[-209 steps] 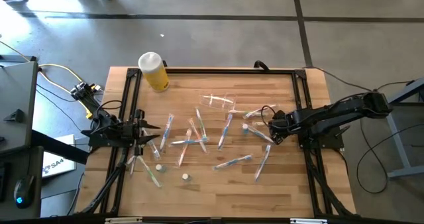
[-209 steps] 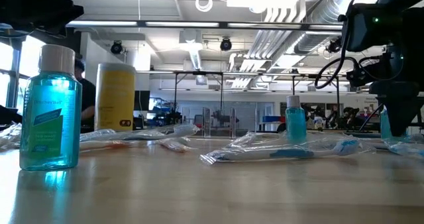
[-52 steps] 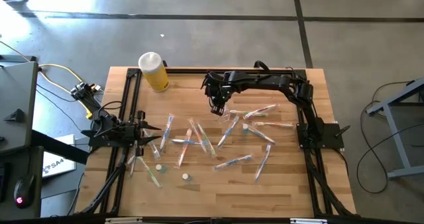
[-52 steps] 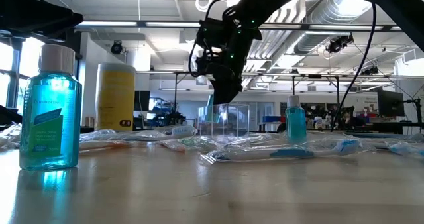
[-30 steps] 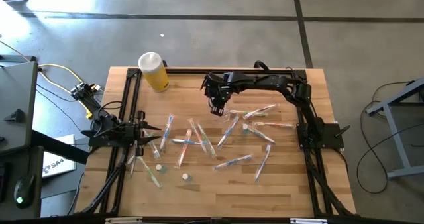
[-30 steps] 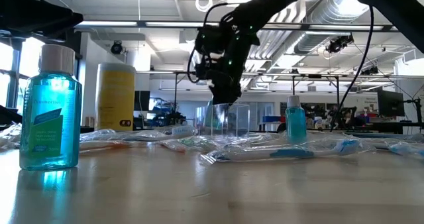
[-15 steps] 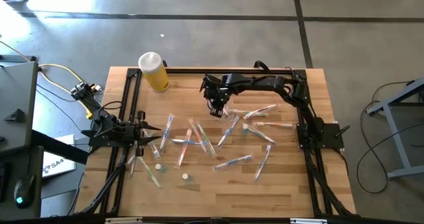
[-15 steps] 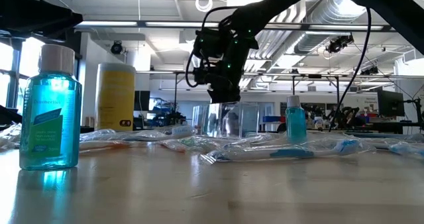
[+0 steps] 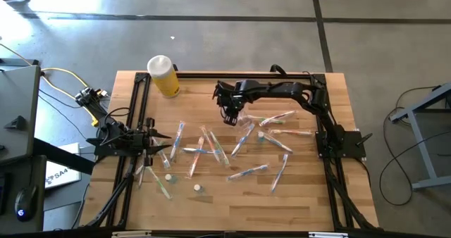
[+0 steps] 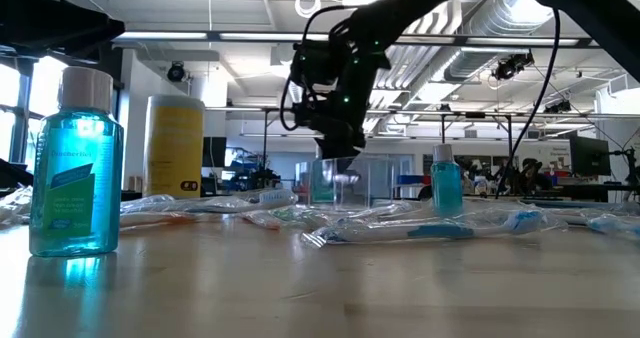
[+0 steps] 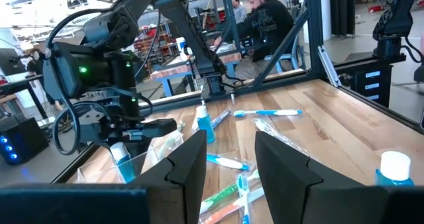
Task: Pick & Place toothbrushing station
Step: Put the blue mouthwash into the transparent organizer, then put the blue toothbrush into the transparent organizer
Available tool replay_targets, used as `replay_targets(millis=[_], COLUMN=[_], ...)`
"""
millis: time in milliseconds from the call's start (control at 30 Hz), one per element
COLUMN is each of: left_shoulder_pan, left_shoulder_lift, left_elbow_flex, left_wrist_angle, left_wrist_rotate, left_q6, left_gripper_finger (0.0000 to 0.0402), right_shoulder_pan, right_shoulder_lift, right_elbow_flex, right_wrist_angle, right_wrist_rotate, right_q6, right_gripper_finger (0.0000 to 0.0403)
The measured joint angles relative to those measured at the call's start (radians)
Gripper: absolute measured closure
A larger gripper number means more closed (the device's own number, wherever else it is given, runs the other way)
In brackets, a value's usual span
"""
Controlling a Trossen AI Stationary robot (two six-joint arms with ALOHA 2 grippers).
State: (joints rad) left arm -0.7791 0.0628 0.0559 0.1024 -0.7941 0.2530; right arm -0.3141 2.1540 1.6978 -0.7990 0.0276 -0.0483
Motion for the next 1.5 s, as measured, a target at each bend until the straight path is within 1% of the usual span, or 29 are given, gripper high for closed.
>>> replay_targets(millis=[233,367,600,933,1133,1233,1367,1500], left_shoulder_pan=[0.000,0.000,0.000,0.000,0.000,0.000,0.000,0.000], left_shoulder_lift=[0.000,0.000,0.000,0.000,0.000,0.000,0.006,0.025], left_elbow_flex=[0.000,0.000,0.000,0.000,0.000,0.004,0.025,0.058], left_wrist_angle=[0.000,0.000,0.000,0.000,0.006,-0.003,-0.056,-0.177], left_wrist_rotate=[0.000,0.000,0.000,0.001,0.012,-0.005,-0.070,-0.158], left_q6=[0.000,0.000,0.000,-0.003,-0.127,-0.152,-0.206,-0.330], left_gripper_finger=[0.0274,0.0274,0.0274,0.0274,0.0274,0.0274,0.0274,0.0274], right_shoulder_pan=[0.002,0.002,0.007,0.022,0.060,0.088,0.121,0.142], right_shoulder_lift=[-0.005,-0.007,-0.054,-0.194,-0.311,-0.368,-0.423,-0.446], right_elbow_flex=[0.001,0.002,0.001,0.005,0.007,0.007,0.007,0.000], right_wrist_angle=[-0.025,-0.034,-0.050,-0.078,-0.149,-0.239,-0.369,-0.458], right_wrist_rotate=[0.002,0.004,0.074,0.078,0.074,0.048,0.019,0.031], right_q6=[-0.001,-0.002,-0.001,-0.001,-0.001,0.008,0.081,0.149], right_gripper_finger=[0.0266,0.0254,0.0253,0.0254,0.0254,0.0254,0.0254,0.0254])
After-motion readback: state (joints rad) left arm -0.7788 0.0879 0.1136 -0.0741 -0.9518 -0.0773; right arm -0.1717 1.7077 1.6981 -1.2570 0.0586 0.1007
